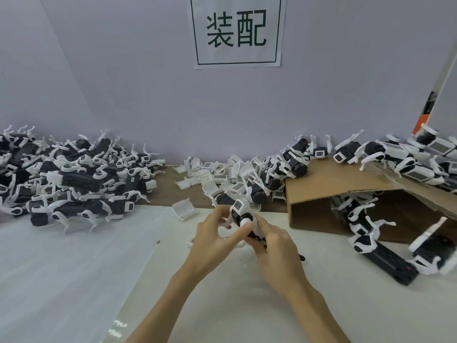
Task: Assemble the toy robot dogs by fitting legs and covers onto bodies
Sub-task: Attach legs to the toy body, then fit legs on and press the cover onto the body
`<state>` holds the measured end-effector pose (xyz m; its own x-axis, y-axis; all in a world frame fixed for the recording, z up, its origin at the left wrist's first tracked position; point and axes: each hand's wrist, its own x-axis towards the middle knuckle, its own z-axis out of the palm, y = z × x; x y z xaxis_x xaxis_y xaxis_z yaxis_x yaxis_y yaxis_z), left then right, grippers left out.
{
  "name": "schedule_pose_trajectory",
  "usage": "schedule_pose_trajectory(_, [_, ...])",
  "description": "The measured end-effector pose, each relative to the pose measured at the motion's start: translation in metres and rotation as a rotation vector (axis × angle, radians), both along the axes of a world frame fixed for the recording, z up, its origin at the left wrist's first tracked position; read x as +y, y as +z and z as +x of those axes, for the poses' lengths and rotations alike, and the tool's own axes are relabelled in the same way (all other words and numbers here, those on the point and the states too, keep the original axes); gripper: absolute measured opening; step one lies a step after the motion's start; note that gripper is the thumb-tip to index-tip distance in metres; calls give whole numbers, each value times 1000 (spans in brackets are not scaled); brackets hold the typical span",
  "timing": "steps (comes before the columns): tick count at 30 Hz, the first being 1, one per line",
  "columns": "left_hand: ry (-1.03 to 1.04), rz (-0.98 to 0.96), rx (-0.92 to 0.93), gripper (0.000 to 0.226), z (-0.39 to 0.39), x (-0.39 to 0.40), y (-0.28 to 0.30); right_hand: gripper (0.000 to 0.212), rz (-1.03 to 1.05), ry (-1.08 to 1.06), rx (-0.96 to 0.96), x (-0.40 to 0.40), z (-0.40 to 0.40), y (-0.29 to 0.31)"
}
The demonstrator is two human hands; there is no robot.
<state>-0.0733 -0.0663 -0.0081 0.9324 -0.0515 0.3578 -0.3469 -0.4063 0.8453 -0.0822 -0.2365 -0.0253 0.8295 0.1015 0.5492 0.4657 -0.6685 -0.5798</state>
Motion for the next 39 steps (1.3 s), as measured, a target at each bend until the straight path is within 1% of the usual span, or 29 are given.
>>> schedule_pose_trajectory(2, [-43, -14, 7, 40, -2, -2, 0, 53, 39, 66, 45, -3, -1, 0])
schedule_pose_trajectory(4, [-55, 21, -31, 45, -5, -3, 2, 51, 60, 107, 48, -5, -1, -1])
schedule_pose_trajectory(5, [-85, -2, -23, 46, -6, -2, 4, 51, 66, 108, 52, -6, 0, -1])
schedule_pose_trajectory(8, [-183, -209, 68, 49, -7, 0, 9, 54, 61, 102, 93, -8, 1, -2])
schedule_pose_trajectory(11, [-148, -265, 124, 38, -4, 1, 9, 53, 60, 143, 109, -8, 1, -1])
schedule_pose_trajectory(14, [-124, -245, 161, 46, 0, 3, 7, 51, 29, 131, 92, -8, 1, -2])
schedule_pose_trajectory(16, [-116, -213, 145, 53, 2, 5, 5, 54, -47, 88, 96, -8, 2, -4])
schedule_pose_trajectory(17, [-125, -241, 155, 57, 3, 5, 4, 56, -50, 81, 104, -9, 3, -6])
schedule_pose_trajectory(19, [-142, -313, 176, 58, 4, 7, 4, 64, 82, 117, 187, -8, 4, -4])
schedule_pose_trajectory(21, [-133, -375, 183, 56, 7, 12, 4, 69, 300, 214, 351, -11, 5, 2])
schedule_pose_trajectory(23, [-113, -398, 202, 55, 11, 19, 2, 65, 490, 308, 478, -13, 5, 5])
schedule_pose_trajectory(26, [-74, -312, 242, 63, 17, 25, -3, 50, 551, 301, 576, -14, 5, 9])
schedule_pose_trajectory(27, [-48, -314, 240, 65, 18, 25, -4, 50, 587, 297, 617, -15, 8, 15])
schedule_pose_trajectory(28, [-19, -356, 222, 66, 20, 26, -5, 54, 667, 289, 634, -18, 10, 22])
schedule_pose_trajectory(29, [20, -425, 178, 66, 21, 27, -4, 57, 813, 291, 612, -23, 14, 33])
schedule_pose_trajectory(30, [68, -498, 111, 64, 22, 29, -2, 57, 1007, 274, 569, -35, 19, 45])
schedule_pose_trajectory(31, [116, -554, 39, 62, 24, 33, 0, 59, 1264, 293, 516, -49, 24, 58])
schedule_pose_trajectory(32, [150, -588, -20, 60, 25, 37, 2, 68, 1458, 420, 454, -64, 30, 73])
schedule_pose_trajectory(33, [168, -604, -56, 60, 26, 40, 2, 89, 1612, 558, 448, -75, 35, 82])
schedule_pose_trajectory(34, [183, -606, -69, 60, 27, 42, 0, 110, 1707, 626, 392, -81, 35, 87])
schedule_pose_trajectory(35, [204, -591, -67, 57, 28, 44, -2, 120, 1745, 644, 365, -82, 35, 90])
schedule_pose_trajectory(36, [236, -551, -58, 52, 29, 44, -5, 118, 1738, 609, 414, -80, 36, 87])
schedule_pose_trajectory(37, [273, -485, -49, 45, 31, 44, -9, 104, 1689, 547, 472, -72, 34, 80])
schedule_pose_trajectory(38, [308, -404, -45, 38, 33, 43, -13, 86, 1637, 499, 497, -63, 32, 67])
schedule_pose_trajectory(39, [339, -325, -50, 31, 34, 42, -17, 72, 1639, 474, 548, -54, 31, 55])
